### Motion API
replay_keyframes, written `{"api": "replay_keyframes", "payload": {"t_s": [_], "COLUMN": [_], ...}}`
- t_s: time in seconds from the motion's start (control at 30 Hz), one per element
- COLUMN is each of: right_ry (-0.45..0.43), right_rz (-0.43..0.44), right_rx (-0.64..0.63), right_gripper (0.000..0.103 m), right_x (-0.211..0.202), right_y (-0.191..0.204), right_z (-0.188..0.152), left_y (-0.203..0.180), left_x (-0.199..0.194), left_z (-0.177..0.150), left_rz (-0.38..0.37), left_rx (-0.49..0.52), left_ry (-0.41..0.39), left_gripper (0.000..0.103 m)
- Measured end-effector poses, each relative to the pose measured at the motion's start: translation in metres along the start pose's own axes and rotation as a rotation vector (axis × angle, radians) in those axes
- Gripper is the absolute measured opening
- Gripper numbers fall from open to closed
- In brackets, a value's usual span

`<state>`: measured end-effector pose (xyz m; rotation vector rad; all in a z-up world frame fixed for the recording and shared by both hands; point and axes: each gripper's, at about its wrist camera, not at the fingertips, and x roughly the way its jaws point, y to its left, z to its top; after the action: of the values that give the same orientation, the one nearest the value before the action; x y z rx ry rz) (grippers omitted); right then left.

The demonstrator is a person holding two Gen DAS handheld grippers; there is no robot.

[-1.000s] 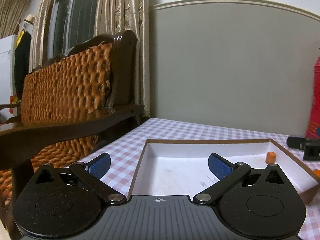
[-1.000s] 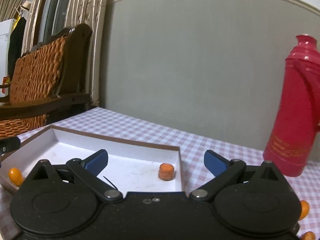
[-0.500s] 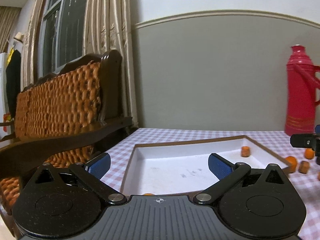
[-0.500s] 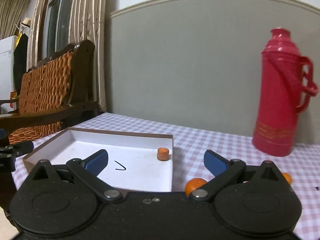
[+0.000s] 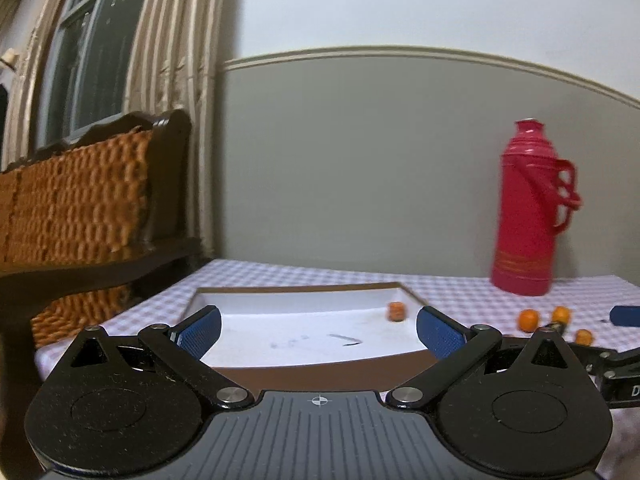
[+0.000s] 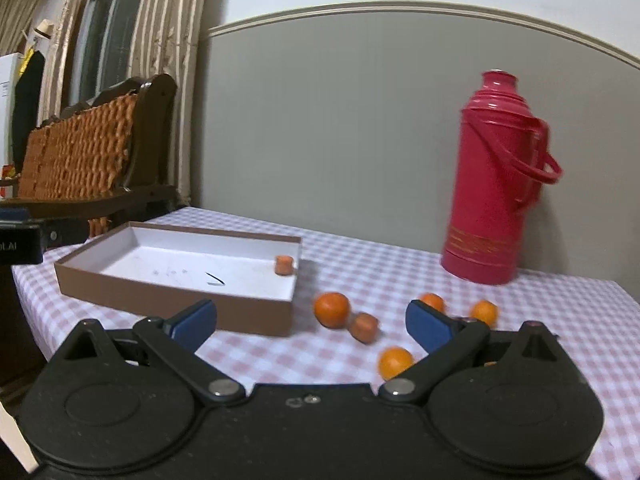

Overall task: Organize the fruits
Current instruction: 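Withdraw both open tools from the box back toward the fruits, then grasp an orange kumquat with the left tool while the right tool grasps the small brown fruit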

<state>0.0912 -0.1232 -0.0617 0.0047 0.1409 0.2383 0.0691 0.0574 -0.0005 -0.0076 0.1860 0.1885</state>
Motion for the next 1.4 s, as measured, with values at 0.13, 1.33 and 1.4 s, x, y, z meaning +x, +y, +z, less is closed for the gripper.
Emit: {"api": "replay_keyframes", "payload": {"t_s": [0.13, 1.33, 1.4], "right_ry": [-0.016, 0.044, 0.060], "right_rz": [-0.044, -0.182, -0.172], "right_rx": [0.008, 0.039, 0.038], "right_gripper": [0.094, 0.075, 0.071], "right_x": [-0.020, -0.076, -0.068], "right_y": [-0.013, -0.067, -0.070], "right_z": [-0.007, -0.038, -0.039], "left_y": [-0.016, -0.108, -0.118], "left_x": [-0.012, -0.023, -0.015], "left_z": [-0.003, -0.014, -0.016], "left_rz": [-0.030, -0.240, -0.255], "left_rx": [0.027, 0.142, 0.155], "left_ry": [-0.018, 0.023, 0.028], "left_gripper": [0.103, 0.102, 0.102]}}
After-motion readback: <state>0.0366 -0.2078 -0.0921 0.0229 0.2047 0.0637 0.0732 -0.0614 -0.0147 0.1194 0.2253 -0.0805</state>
